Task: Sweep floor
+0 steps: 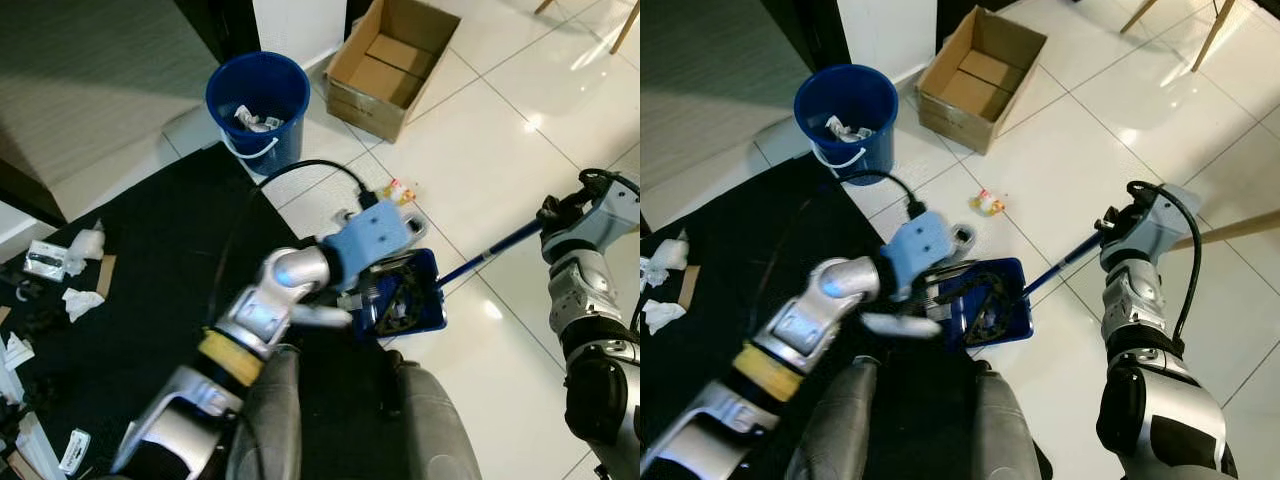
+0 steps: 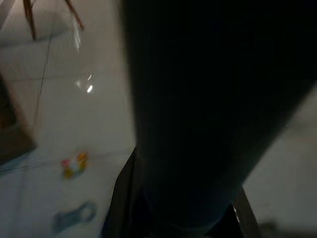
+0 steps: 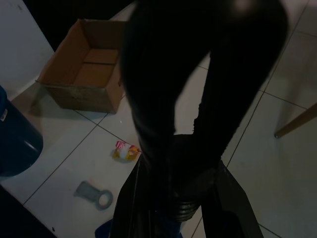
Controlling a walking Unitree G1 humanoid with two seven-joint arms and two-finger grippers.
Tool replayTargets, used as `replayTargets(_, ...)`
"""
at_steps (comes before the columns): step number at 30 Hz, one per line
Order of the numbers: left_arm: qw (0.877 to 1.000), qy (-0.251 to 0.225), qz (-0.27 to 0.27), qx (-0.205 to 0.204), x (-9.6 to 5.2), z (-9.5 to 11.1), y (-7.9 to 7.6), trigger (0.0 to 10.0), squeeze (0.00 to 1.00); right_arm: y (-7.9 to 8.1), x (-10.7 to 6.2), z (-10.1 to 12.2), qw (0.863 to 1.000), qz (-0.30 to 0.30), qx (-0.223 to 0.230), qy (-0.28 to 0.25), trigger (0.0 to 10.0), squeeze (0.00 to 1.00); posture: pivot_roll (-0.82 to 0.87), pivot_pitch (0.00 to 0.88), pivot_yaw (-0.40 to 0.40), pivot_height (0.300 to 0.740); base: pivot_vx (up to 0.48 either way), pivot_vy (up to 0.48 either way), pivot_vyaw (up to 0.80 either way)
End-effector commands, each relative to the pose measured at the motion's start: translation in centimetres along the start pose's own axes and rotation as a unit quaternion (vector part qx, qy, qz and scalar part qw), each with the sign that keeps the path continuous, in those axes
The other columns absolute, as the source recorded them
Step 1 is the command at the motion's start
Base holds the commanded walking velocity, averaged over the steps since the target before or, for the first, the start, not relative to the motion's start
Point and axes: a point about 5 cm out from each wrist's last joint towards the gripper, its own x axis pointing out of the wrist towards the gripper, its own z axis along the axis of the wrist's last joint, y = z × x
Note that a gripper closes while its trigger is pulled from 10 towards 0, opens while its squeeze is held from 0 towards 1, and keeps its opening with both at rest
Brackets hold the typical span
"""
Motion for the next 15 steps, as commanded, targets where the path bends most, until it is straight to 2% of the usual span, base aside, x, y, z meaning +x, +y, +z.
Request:
replayTargets(1,0.999,-0.045,-0.001,-0.004,0.7,1.9,-0.4,10.0,0.00,-0.3,-1.2,-3.2,0.998,-0.006,0.015,0.065,10.0,0.00,0.11,0.292,0.003,0.740,0.000,0.000,0.00)
replayTargets(3,0.995,-0.088,0.042,-0.003,2.0,3.6,0.0,10.0,0.00,-0.3,-1.2,-3.3,0.998,-0.007,0.016,0.064,10.0,0.00,0.11,0.291,0.007,0.740,0.000,0.000,0.00)
replayTargets(8,0.989,-0.114,0.090,-0.004,2.8,4.8,0.8,10.0,0.00,-0.2,-1.3,-3.4,0.998,-0.008,0.017,0.064,10.0,0.00,0.11,0.290,0.011,0.740,0.000,0.000,0.00)
replayTargets(12,0.991,-0.119,0.062,-0.008,2.9,5.6,0.8,10.0,0.00,-0.2,-1.3,-3.5,0.998,-0.008,0.019,0.064,10.0,0.00,0.11,0.284,0.014,0.740,0.000,0.000,0.00)
replayTargets(14,0.992,-0.122,0.021,-0.017,2.1,6.1,0.6,10.0,0.00,-0.2,-1.4,-3.6,0.998,-0.009,0.020,0.065,10.0,0.00,0.11,0.272,0.015,0.740,0.000,0.000,0.00)
replayTargets(15,0.992,-0.122,0.021,-0.017,2.1,6.1,0.6,10.0,0.00,-0.2,-1.4,-3.6,0.998,-0.009,0.020,0.065,10.0,0.00,0.11,0.272,0.015,0.740,0.000,0.000,0.00)
